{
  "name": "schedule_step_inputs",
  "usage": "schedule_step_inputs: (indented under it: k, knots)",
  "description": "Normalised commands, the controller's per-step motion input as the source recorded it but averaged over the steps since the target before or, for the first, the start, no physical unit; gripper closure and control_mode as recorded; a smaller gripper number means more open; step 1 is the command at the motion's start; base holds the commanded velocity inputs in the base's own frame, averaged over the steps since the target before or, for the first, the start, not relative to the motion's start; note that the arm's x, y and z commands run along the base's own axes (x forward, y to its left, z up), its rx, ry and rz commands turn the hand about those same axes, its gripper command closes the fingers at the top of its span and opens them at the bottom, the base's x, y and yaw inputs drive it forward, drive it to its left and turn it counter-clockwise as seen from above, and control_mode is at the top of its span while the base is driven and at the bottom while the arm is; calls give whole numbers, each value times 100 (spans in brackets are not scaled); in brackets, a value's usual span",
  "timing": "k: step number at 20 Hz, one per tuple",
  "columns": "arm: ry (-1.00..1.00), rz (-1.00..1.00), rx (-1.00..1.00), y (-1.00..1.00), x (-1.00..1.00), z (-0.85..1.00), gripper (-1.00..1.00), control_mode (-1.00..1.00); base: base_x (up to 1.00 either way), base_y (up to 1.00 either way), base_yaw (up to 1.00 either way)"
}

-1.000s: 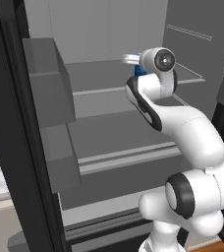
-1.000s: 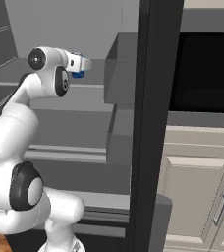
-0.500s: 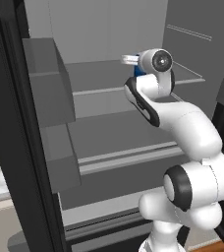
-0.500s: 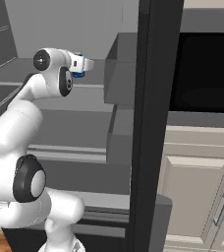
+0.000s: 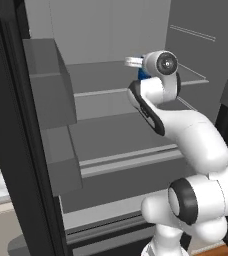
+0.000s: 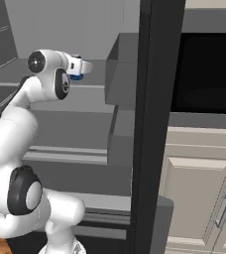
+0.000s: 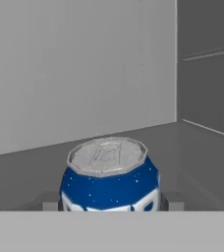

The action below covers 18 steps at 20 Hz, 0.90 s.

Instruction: Open the fridge, grab two sodas, and place both sodas inside the bowl with ice on the dining counter.

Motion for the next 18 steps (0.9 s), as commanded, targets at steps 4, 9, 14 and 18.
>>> schedule_step_inputs:
  k: [4, 9, 14, 18]
  knots:
    - [1, -3, 4, 38, -79, 12, 100, -100, 0, 0, 0]
    - [5, -2, 9, 27, -90, 4, 100, -100, 0, 0, 0]
    - [15, 0, 18, 2, -88, 10, 100, -100, 0, 0, 0]
    - [26, -2, 16, 4, -73, 0, 100, -100, 0, 0, 0]
